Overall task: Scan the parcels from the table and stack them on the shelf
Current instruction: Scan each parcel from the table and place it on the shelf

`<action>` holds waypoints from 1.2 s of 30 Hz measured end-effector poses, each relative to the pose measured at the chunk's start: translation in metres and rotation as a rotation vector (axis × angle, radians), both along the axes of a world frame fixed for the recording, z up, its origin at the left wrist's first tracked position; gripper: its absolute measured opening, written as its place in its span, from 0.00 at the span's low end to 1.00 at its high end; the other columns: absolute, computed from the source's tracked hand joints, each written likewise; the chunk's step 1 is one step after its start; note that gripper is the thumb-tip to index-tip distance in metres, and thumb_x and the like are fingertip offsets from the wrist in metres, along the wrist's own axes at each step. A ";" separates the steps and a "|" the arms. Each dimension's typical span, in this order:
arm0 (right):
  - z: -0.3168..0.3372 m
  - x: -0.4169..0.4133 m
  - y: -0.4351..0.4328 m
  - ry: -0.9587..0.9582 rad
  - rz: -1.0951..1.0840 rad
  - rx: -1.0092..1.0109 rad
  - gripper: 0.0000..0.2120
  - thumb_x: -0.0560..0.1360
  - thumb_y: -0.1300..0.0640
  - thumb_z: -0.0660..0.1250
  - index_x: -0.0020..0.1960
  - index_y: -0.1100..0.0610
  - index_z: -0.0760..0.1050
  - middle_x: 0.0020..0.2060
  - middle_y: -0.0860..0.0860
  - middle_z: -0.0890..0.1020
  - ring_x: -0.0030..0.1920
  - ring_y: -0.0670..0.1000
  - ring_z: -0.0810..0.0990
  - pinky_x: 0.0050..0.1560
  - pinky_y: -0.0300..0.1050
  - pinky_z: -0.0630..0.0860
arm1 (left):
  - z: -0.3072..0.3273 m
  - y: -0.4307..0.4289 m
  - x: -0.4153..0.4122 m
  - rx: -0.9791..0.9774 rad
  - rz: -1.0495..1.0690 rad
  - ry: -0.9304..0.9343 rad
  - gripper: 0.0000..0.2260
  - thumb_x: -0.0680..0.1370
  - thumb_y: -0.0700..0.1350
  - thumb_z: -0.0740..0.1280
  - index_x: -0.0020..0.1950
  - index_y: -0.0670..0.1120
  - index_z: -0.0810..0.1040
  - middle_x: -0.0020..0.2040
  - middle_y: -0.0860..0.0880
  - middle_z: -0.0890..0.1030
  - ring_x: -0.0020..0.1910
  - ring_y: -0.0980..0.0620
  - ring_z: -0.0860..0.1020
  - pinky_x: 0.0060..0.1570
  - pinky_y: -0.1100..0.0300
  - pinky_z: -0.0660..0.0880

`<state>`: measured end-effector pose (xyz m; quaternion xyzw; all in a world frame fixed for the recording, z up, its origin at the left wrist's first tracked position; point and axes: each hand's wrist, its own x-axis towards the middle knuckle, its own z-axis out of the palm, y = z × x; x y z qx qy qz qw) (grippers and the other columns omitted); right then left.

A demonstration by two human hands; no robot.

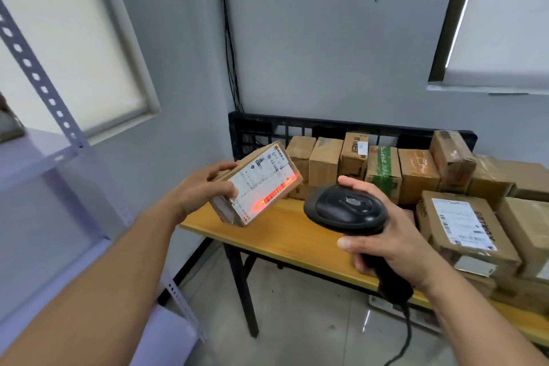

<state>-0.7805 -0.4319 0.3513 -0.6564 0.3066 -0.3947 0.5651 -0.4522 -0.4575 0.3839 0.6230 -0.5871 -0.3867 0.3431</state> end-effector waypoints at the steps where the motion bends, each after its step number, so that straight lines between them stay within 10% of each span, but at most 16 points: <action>1: 0.001 0.002 0.001 -0.001 0.008 -0.001 0.40 0.63 0.65 0.78 0.69 0.41 0.69 0.56 0.48 0.82 0.28 0.57 0.77 0.27 0.45 0.77 | 0.000 0.005 0.001 0.001 0.014 -0.001 0.37 0.54 0.56 0.71 0.64 0.58 0.72 0.56 0.51 0.80 0.56 0.52 0.77 0.46 0.63 0.74; 15: 0.005 0.055 0.005 -0.075 0.098 0.023 0.44 0.60 0.56 0.81 0.71 0.39 0.67 0.56 0.54 0.82 0.29 0.58 0.79 0.29 0.47 0.78 | -0.001 0.047 0.027 -0.050 0.164 0.067 0.36 0.54 0.59 0.71 0.63 0.60 0.72 0.59 0.47 0.79 0.57 0.49 0.78 0.60 0.50 0.75; 21: 0.001 0.117 0.008 -0.109 0.139 0.070 0.43 0.63 0.61 0.79 0.71 0.38 0.65 0.60 0.55 0.80 0.29 0.58 0.80 0.28 0.47 0.77 | -0.030 0.076 0.017 -0.120 0.280 0.261 0.41 0.53 0.59 0.71 0.67 0.63 0.66 0.60 0.47 0.76 0.55 0.50 0.78 0.48 0.63 0.76; 27: 0.001 0.163 0.016 -0.147 0.098 0.093 0.45 0.63 0.60 0.77 0.73 0.38 0.62 0.58 0.56 0.80 0.29 0.58 0.80 0.29 0.50 0.78 | -0.061 0.098 0.046 -0.081 0.349 0.288 0.43 0.57 0.69 0.76 0.68 0.76 0.60 0.70 0.49 0.70 0.69 0.46 0.69 0.70 0.42 0.65; 33: 0.008 0.213 0.034 -0.100 0.094 0.095 0.46 0.67 0.65 0.77 0.75 0.40 0.58 0.57 0.57 0.80 0.28 0.55 0.79 0.28 0.48 0.77 | -0.042 0.115 0.078 -0.061 0.362 0.415 0.23 0.75 0.57 0.69 0.67 0.55 0.66 0.59 0.47 0.80 0.51 0.55 0.81 0.46 0.65 0.76; 36: 0.012 0.224 0.042 -0.057 0.086 0.094 0.45 0.69 0.67 0.75 0.76 0.40 0.58 0.57 0.57 0.80 0.28 0.55 0.79 0.28 0.46 0.78 | -0.043 0.123 0.097 -0.017 0.294 0.421 0.36 0.70 0.44 0.75 0.72 0.56 0.59 0.57 0.47 0.81 0.48 0.55 0.83 0.42 0.68 0.77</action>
